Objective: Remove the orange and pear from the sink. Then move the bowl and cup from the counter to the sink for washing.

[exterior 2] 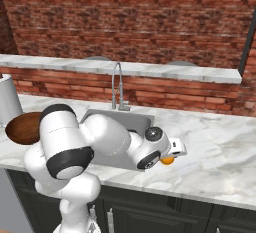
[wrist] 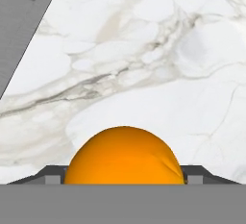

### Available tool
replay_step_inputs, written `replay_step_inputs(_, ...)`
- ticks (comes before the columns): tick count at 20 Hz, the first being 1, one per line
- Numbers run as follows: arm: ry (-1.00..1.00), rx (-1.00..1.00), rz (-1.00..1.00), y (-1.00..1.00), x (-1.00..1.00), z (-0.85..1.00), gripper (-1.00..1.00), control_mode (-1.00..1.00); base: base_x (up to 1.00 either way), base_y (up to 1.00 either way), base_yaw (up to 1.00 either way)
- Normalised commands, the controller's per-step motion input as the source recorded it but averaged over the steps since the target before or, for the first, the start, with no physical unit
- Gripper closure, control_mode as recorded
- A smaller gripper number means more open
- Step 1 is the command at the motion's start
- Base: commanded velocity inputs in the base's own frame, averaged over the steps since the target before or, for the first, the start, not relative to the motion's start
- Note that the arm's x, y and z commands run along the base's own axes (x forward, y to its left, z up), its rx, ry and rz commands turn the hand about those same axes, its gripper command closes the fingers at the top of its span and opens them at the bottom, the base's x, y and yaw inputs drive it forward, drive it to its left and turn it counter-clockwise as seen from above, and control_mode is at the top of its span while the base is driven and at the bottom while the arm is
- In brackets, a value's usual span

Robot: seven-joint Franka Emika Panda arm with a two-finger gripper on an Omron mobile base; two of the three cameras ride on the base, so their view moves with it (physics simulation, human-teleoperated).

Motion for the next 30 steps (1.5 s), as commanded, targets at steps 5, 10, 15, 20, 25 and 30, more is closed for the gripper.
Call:
replay_step_inputs(5,0.0,0.02,-0.01,-0.05,0.03,-0.16,1.0,-1.0,0.0,0.0,0.0)
replay_step_inputs(10,0.0,0.0,-0.02,-0.12,0.03,-0.16,1.0,-1.0,0.0,0.0,0.0)
replay_step_inputs(15,0.0,0.0,-0.02,-0.11,0.01,-0.15,1.0,-1.0,0.0,0.0,0.0)
replay_step_inputs(20,0.0,0.01,-0.02,-0.06,0.0,-0.15,1.0,-1.0,0.0,0.0,0.0)
replay_step_inputs(25,0.0,0.0,-0.01,-0.03,0.0,-0.19,1.0,-1.0,0.0,0.0,0.0)
replay_step_inputs(30,0.0,0.0,-0.01,0.0,0.0,-0.22,-1.0,-1.0,0.0,0.0,0.0)
